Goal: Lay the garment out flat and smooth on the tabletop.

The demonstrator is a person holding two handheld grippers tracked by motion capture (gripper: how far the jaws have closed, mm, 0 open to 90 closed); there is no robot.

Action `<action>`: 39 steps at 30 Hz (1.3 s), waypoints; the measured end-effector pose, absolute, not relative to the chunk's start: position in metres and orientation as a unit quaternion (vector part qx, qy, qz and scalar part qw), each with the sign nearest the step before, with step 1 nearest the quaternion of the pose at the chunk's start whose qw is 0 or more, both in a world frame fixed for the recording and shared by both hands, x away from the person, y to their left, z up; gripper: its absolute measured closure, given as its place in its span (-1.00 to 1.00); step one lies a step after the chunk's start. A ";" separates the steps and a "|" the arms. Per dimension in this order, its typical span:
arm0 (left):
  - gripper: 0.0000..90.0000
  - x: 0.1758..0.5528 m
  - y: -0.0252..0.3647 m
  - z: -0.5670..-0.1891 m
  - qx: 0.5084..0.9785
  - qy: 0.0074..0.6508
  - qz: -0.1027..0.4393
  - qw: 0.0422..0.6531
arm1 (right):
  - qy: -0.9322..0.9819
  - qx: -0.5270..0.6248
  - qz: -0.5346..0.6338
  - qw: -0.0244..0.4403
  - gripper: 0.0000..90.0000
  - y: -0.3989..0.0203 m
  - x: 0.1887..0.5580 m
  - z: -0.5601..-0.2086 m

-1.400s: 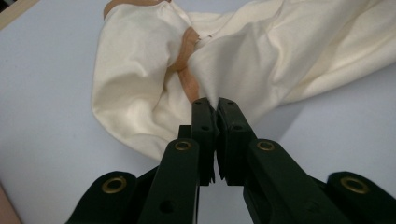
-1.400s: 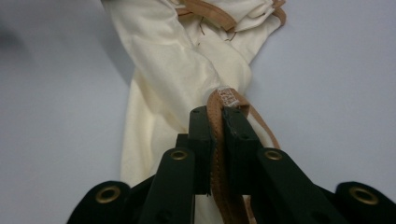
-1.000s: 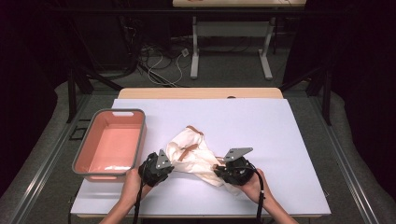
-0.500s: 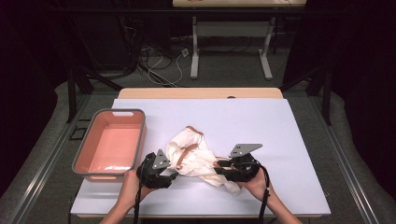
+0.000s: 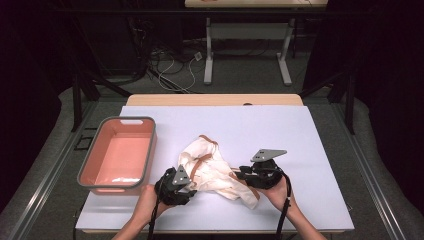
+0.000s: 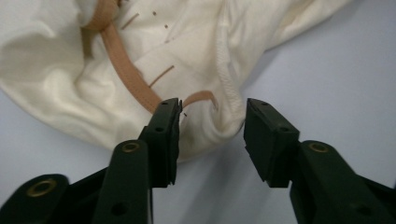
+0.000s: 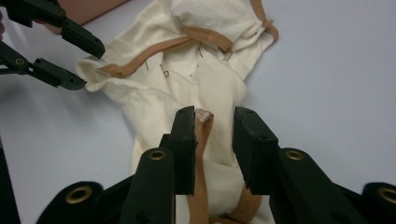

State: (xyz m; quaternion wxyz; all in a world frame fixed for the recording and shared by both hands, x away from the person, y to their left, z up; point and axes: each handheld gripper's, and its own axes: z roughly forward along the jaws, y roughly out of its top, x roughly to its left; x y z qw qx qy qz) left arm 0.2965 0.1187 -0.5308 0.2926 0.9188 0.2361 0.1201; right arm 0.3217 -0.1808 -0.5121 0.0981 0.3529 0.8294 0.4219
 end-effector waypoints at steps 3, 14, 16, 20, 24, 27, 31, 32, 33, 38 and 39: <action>0.50 0.297 0.116 -0.538 0.927 0.229 0.116 0.275 | 0.839 0.353 0.407 0.081 0.55 -0.179 0.323 -0.516; 0.85 0.300 0.122 -0.539 0.930 0.236 0.122 0.254 | 0.871 0.301 0.386 0.046 0.69 -0.160 0.315 -0.523; 0.85 0.301 0.124 -0.537 0.930 0.240 0.135 0.244 | 0.874 0.288 0.389 0.044 0.69 -0.158 0.314 -0.522; 0.84 0.303 0.131 -0.534 0.926 0.255 0.140 0.241 | 0.869 0.290 0.398 0.045 0.67 -0.160 0.312 -0.517; 0.84 0.305 0.133 -0.534 0.927 0.259 0.139 0.232 | 0.850 0.314 0.416 0.074 0.64 -0.169 0.317 -0.516; 0.83 0.305 0.132 -0.535 0.929 0.260 0.142 0.222 | 0.838 0.342 0.417 0.085 0.63 -0.177 0.322 -0.518; 0.84 0.306 0.133 -0.536 0.930 0.263 0.150 0.209 | 0.847 0.351 0.379 0.128 0.62 -0.181 0.327 -0.523; 0.84 0.307 0.134 -0.536 0.929 0.265 0.151 0.208 | 0.849 0.352 0.373 0.131 0.61 -0.181 0.328 -0.524; 0.84 0.307 0.134 -0.536 0.929 0.266 0.153 0.206 | 0.846 0.358 0.371 0.136 0.60 -0.181 0.329 -0.526; 0.84 0.308 0.136 -0.536 0.930 0.268 0.153 0.201 | 0.848 0.364 0.353 0.154 0.56 -0.181 0.337 -0.531; 0.84 0.309 0.137 -0.536 0.931 0.267 0.152 0.199 | 0.851 0.366 0.347 0.148 0.52 -0.181 0.339 -0.532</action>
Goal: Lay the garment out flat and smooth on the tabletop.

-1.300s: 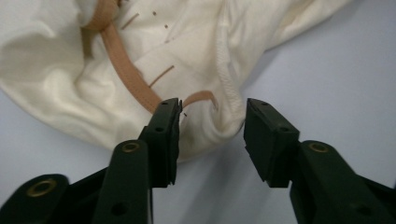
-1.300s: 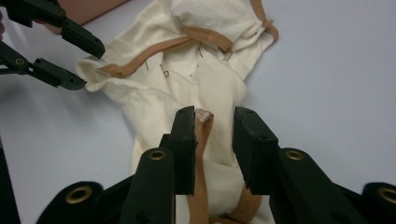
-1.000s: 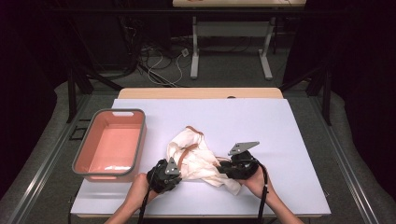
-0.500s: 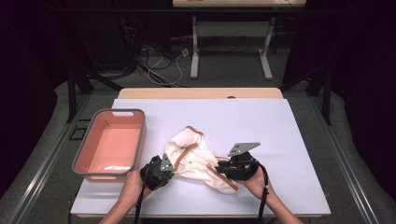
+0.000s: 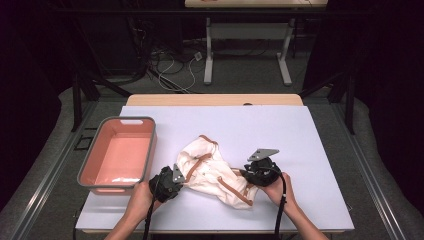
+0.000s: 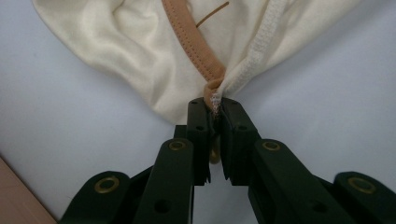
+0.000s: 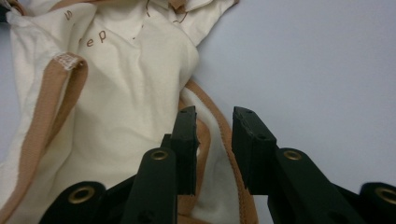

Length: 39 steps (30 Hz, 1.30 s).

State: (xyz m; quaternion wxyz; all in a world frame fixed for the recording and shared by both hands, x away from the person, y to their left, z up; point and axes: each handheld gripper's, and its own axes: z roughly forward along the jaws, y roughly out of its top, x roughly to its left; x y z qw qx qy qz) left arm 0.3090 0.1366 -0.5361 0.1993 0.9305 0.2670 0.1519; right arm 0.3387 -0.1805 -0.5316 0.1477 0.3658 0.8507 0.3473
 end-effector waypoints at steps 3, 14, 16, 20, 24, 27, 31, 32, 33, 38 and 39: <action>0.83 0.309 0.138 -0.536 0.930 0.271 0.152 0.198 | 0.855 0.367 0.340 0.139 0.49 -0.178 0.343 -0.536; 0.84 0.309 0.137 -0.536 0.929 0.273 0.161 0.193 | 0.862 0.364 0.328 0.129 0.48 -0.175 0.348 -0.543; 0.84 0.310 0.138 -0.536 0.927 0.274 0.171 0.190 | 0.864 0.364 0.323 0.125 0.47 -0.175 0.350 -0.545; 0.84 0.312 0.140 -0.537 0.924 0.281 0.170 0.195 | 0.869 0.369 0.312 0.110 0.57 -0.174 0.351 -0.548; 0.84 0.313 0.141 -0.538 0.923 0.282 0.174 0.196 | 0.872 0.365 0.306 0.116 0.77 -0.175 0.352 -0.548; 0.84 0.313 0.141 -0.538 0.921 0.284 0.179 0.198 | 0.873 0.361 0.305 0.120 0.90 -0.175 0.352 -0.547; 0.84 0.314 0.143 -0.538 0.919 0.287 0.181 0.199 | 0.876 0.356 0.299 0.126 0.93 -0.175 0.350 -0.545; 0.84 0.314 0.143 -0.538 0.920 0.286 0.180 0.200 | 0.877 0.358 0.295 0.127 0.93 -0.175 0.349 -0.544; 0.84 0.314 0.143 -0.538 0.919 0.287 0.180 0.200 | 0.879 0.352 0.294 0.130 0.93 -0.176 0.349 -0.544; 0.84 0.314 0.143 -0.539 0.919 0.286 0.185 0.198 | 0.877 0.368 0.273 0.145 0.93 -0.184 0.344 -0.538; 0.84 0.314 0.143 -0.539 0.919 0.287 0.186 0.198 | 0.876 0.371 0.272 0.145 0.93 -0.186 0.343 -0.537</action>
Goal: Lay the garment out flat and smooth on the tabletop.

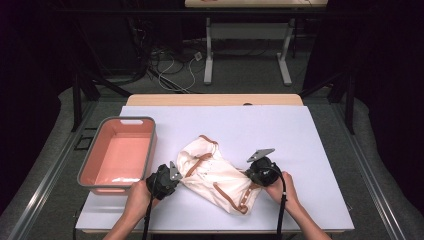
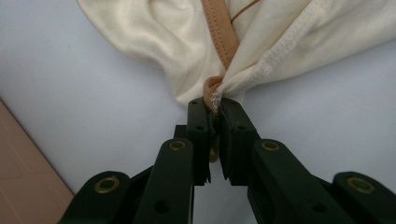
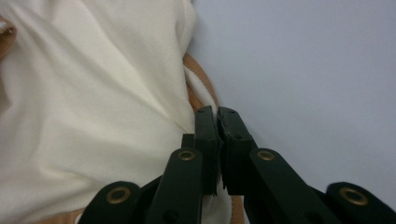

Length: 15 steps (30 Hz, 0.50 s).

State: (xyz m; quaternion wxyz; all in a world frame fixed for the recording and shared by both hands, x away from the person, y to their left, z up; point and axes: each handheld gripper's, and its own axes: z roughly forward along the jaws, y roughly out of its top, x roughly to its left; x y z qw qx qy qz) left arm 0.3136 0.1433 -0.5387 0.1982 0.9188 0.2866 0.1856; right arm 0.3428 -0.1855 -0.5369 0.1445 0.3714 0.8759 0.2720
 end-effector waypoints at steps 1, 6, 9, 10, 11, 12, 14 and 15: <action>0.84 0.314 0.143 -0.538 0.919 0.287 0.184 0.197 | 0.871 0.378 0.278 0.144 0.93 -0.186 0.342 -0.537; 0.77 0.314 0.144 -0.537 0.918 0.292 0.183 0.198 | 0.875 0.374 0.276 0.132 0.88 -0.187 0.343 -0.537; 0.72 0.313 0.145 -0.532 0.914 0.296 0.182 0.209 | 0.873 0.371 0.288 0.130 0.82 -0.187 0.343 -0.534; 0.71 0.312 0.145 -0.531 0.913 0.296 0.182 0.212 | 0.873 0.366 0.295 0.132 0.81 -0.187 0.344 -0.533; 0.69 0.311 0.144 -0.528 0.913 0.295 0.182 0.215 | 0.868 0.369 0.302 0.135 0.80 -0.187 0.344 -0.533; 0.67 0.310 0.144 -0.527 0.910 0.297 0.185 0.222 | 0.868 0.367 0.303 0.142 0.79 -0.188 0.344 -0.532; 0.65 0.308 0.142 -0.523 0.907 0.297 0.191 0.230 | 0.863 0.366 0.313 0.150 0.77 -0.188 0.345 -0.532; 0.63 0.307 0.142 -0.521 0.904 0.298 0.197 0.236 | 0.862 0.366 0.315 0.152 0.76 -0.187 0.345 -0.531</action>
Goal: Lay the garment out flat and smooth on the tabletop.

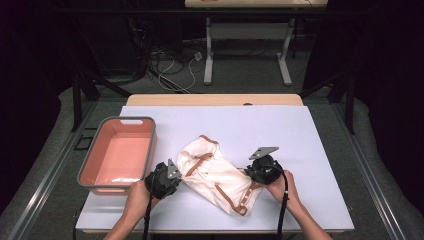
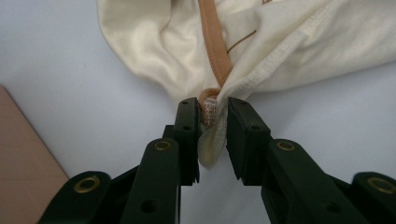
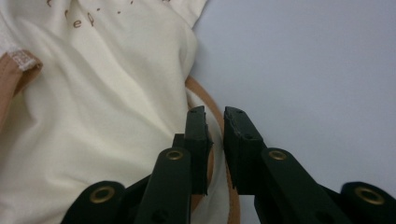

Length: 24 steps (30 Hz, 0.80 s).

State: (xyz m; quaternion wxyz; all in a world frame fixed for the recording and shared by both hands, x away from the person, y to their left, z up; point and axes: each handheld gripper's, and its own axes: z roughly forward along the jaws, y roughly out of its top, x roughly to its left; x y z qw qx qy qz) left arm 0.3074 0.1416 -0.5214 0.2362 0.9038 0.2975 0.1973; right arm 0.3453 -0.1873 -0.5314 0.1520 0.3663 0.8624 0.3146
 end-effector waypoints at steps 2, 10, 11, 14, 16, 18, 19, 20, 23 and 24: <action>0.61 0.306 0.140 -0.518 0.903 0.294 0.200 0.242 | 0.857 0.372 0.317 0.161 0.75 -0.186 0.347 -0.532; 0.54 0.302 0.137 -0.516 0.899 0.294 0.207 0.250 | 0.866 0.352 0.313 0.167 0.72 -0.174 0.353 -0.542; 0.54 0.303 0.138 -0.516 0.898 0.296 0.207 0.252 | 0.868 0.350 0.312 0.163 0.72 -0.172 0.352 -0.542; 0.51 0.306 0.139 -0.519 0.896 0.301 0.193 0.265 | 0.871 0.345 0.309 0.163 0.71 -0.171 0.352 -0.543; 0.47 0.306 0.137 -0.522 0.897 0.299 0.180 0.271 | 0.868 0.355 0.309 0.156 0.71 -0.170 0.351 -0.544; 0.42 0.306 0.134 -0.524 0.904 0.291 0.166 0.265 | 0.874 0.343 0.311 0.150 0.70 -0.170 0.352 -0.545; 0.41 0.305 0.133 -0.526 0.908 0.287 0.159 0.261 | 0.876 0.341 0.309 0.147 0.70 -0.170 0.352 -0.546; 0.39 0.306 0.131 -0.528 0.913 0.281 0.149 0.257 | 0.875 0.343 0.310 0.143 0.70 -0.169 0.351 -0.546; 0.33 0.306 0.128 -0.533 0.920 0.272 0.137 0.246 | 0.879 0.336 0.310 0.139 0.68 -0.170 0.352 -0.546; 0.30 0.306 0.127 -0.534 0.921 0.272 0.135 0.245 | 0.878 0.340 0.311 0.130 0.67 -0.170 0.352 -0.546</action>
